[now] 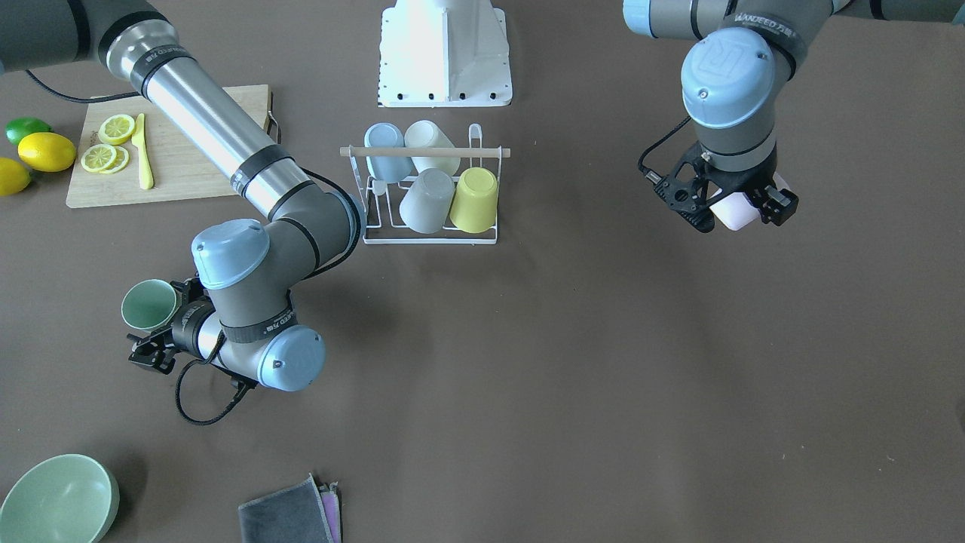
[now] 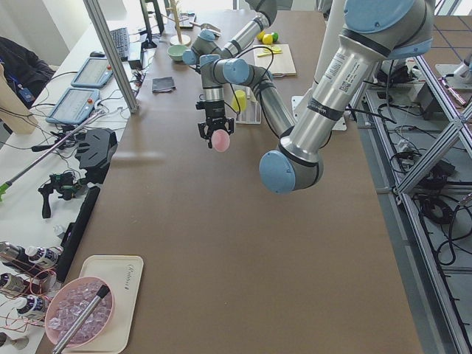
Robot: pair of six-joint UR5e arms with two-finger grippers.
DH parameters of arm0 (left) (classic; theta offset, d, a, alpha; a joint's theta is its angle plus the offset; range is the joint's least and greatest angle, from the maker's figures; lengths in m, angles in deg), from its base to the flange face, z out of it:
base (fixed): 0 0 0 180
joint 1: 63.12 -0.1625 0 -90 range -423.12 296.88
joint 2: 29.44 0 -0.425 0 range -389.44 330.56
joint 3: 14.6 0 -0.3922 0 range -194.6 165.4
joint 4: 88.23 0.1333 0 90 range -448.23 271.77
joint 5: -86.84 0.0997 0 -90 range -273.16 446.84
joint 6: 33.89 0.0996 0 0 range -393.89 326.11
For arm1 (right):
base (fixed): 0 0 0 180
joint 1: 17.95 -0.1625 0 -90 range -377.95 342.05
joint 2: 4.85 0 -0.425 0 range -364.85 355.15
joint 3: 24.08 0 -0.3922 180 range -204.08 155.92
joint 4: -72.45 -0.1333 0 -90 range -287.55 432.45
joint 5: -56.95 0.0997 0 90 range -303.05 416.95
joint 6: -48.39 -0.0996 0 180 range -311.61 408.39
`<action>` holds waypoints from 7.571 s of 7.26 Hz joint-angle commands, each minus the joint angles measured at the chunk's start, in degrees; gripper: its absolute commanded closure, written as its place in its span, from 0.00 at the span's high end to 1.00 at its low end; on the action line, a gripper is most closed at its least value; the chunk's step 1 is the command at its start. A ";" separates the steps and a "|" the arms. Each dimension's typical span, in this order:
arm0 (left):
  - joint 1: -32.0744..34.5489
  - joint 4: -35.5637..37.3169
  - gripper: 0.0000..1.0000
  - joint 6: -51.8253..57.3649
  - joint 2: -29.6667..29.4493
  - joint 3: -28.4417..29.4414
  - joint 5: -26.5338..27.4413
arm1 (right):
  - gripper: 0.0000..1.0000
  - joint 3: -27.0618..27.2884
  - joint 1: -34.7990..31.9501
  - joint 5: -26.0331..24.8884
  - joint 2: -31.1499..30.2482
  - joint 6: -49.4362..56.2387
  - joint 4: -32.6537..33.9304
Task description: Place cup on cup holder
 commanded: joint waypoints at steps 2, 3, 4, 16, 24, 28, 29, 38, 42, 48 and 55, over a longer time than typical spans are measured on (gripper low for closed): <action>0.30 -3.55 0.54 -1.14 -0.63 -1.68 2.84 | 0.99 -0.93 1.12 -1.98 -0.01 0.87 -0.06; 0.65 -3.63 0.52 -1.14 0.07 -5.44 3.89 | 0.99 -1.02 1.13 -2.08 -0.01 1.22 -0.14; 0.57 -3.64 0.53 -1.31 -0.01 -6.00 4.42 | 0.99 -1.11 1.39 -2.17 -0.01 1.31 -0.49; -0.14 -59.97 0.50 -13.00 9.56 -4.59 3.64 | 0.53 -0.50 2.18 -3.31 -0.80 4.48 -0.67; -9.50 -101.83 0.50 -18.10 14.75 -3.81 3.72 | 0.51 32.62 -4.13 12.12 -7.13 3.60 -0.63; -24.28 -123.20 0.50 -21.60 14.93 -1.70 1.63 | 0.51 41.61 -9.23 29.34 -16.18 2.99 -27.25; -26.39 -131.00 0.50 -23.01 14.23 1.87 0.74 | 0.51 41.52 -10.29 33.65 -16.36 -0.76 -34.18; -27.91 -156.80 0.50 2.29 6.40 25.09 -0.14 | 0.49 40.73 -10.30 39.58 -29.37 -39.86 -94.32; -28.78 -158.59 0.51 -1.54 6.84 27.22 -0.14 | 0.49 37.68 -10.12 33.10 -31.04 -51.58 -112.50; -30.02 -158.59 0.51 -5.36 6.14 27.92 -0.85 | 0.49 34.49 -2.84 20.60 -31.56 -65.47 -132.48; -29.41 -160.25 0.51 -5.62 5.61 29.42 -0.50 | 0.49 36.86 6.74 12.87 -33.06 -56.37 -140.24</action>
